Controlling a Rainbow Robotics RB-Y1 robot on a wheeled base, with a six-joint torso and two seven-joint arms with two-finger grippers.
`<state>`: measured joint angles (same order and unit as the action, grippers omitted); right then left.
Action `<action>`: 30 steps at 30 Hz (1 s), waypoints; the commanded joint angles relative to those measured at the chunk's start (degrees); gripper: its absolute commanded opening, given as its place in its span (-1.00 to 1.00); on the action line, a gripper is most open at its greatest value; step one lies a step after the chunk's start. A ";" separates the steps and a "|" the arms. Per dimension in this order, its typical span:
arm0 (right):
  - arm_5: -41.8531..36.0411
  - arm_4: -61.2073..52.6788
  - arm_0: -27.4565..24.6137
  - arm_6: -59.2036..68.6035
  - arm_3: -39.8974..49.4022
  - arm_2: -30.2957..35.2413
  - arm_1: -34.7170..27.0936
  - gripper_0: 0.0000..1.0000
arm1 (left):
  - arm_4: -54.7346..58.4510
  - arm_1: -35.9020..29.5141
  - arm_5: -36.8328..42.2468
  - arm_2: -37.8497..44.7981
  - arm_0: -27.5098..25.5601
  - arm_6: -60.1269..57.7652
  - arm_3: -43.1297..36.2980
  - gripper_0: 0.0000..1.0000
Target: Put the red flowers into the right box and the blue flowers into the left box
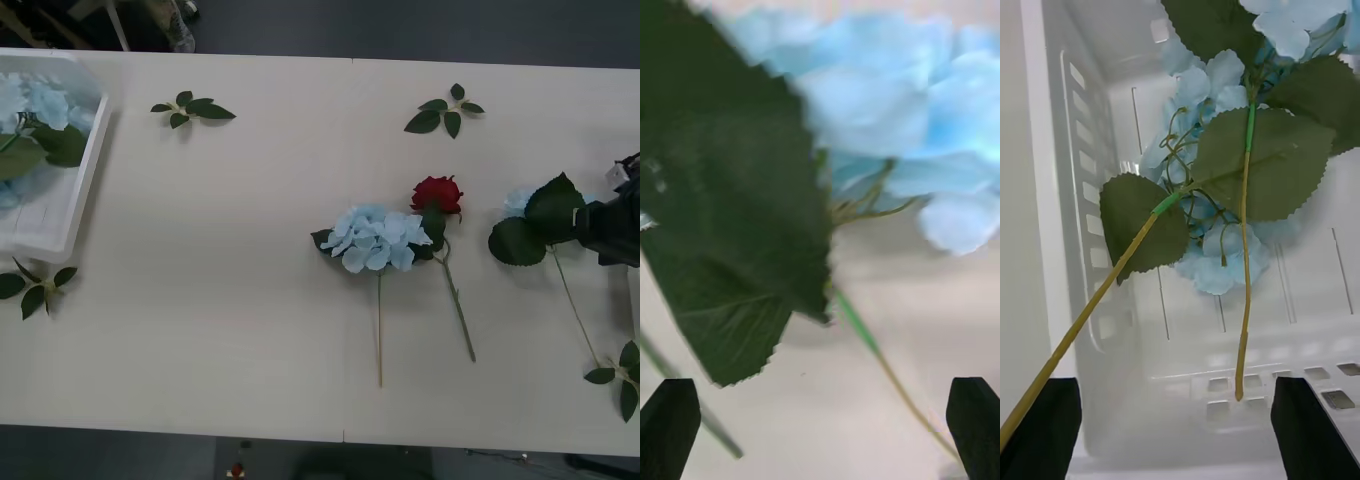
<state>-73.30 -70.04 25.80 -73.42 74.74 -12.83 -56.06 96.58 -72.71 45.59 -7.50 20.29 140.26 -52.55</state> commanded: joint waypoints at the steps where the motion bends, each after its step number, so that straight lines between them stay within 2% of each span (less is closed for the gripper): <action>1: 2.19 1.22 0.13 -7.00 -1.00 0.70 -2.83 0.93 | 3.79 -1.11 1.70 0.03 1.68 -0.69 -1.59 0.51; 8: 6.85 1.66 -1.98 -13.77 -2.84 -0.18 -2.39 0.93 | 8.89 -5.25 6.09 2.49 1.77 -0.60 -8.45 0.52; 13: 9.93 1.58 -1.89 -17.99 -4.16 -3.26 -2.39 0.93 | 10.12 -3.84 9.78 7.24 1.68 -0.95 -14.42 0.51; 17: 13.18 1.05 -1.98 -18.86 -4.69 -6.69 -2.39 0.93 | 9.50 1.43 10.05 12.07 -0.60 -0.95 -20.58 0.51; 21: 16.34 0.08 -1.72 -19.04 -4.69 -10.03 -2.39 0.94 | 4.58 9.52 10.13 18.93 -6.05 -0.78 -29.36 0.51; 26: 16.61 -0.71 -1.10 -19.30 -4.51 -11.34 -2.12 0.93 | -3.50 19.98 14.44 24.20 -9.48 -0.60 -39.30 0.52; 28: 16.34 -0.97 -0.84 -19.57 -4.51 -11.26 -1.60 0.78 | -7.11 25.25 18.04 26.04 -9.83 -0.43 -42.90 0.51; 30: 16.34 -0.97 -0.75 -19.66 -4.51 -11.26 -1.51 0.72 | -7.64 26.57 19.10 26.48 -9.83 -0.43 -43.60 0.51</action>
<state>-56.81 -70.52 23.27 -91.24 69.79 -25.23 -56.07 89.53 -46.80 63.58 19.09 9.67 140.26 -94.11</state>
